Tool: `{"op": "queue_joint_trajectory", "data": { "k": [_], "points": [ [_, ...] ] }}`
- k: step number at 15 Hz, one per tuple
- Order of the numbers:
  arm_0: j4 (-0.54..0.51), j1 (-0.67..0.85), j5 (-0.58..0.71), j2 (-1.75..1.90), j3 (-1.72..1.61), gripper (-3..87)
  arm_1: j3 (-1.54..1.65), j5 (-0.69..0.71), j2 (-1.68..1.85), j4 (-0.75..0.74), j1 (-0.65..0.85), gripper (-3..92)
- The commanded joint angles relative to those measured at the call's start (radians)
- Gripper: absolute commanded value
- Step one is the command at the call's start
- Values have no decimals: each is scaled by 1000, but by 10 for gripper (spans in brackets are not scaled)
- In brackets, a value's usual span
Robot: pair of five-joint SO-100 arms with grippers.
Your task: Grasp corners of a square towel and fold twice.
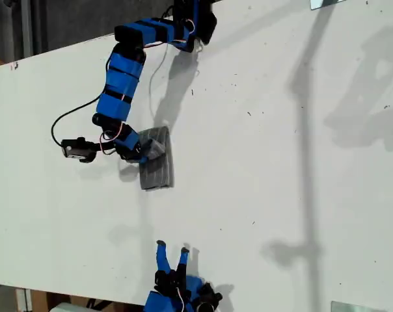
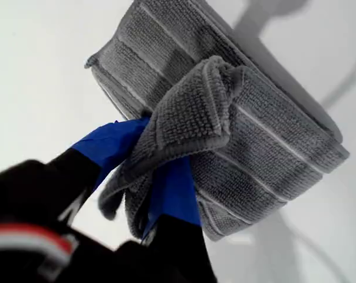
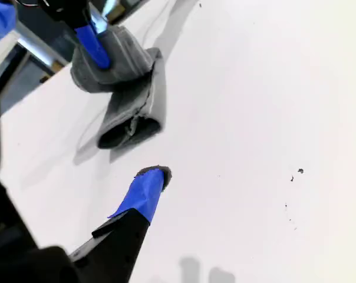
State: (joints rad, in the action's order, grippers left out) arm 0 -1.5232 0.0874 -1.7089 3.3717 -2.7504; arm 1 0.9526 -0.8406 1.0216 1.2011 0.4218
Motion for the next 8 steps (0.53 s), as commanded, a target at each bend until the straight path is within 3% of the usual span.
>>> {"op": "queue_joint_trajectory", "data": {
  "k": [1,3,4,5,8],
  "points": [
    [-2,9,9,2,-5,534,-83,11,-21,-51,-20,-1],
    [14,9,14,3,-23,533,-83,17,-21,-92,-29,50],
    [20,9,8,28,-55,512,-80,28,0,-121,-37,229],
    [38,11,25,64,-92,502,-80,41,55,-127,-38,325],
    [35,6,41,87,-123,502,129,74,446,-48,-21,436]
  ]
}}
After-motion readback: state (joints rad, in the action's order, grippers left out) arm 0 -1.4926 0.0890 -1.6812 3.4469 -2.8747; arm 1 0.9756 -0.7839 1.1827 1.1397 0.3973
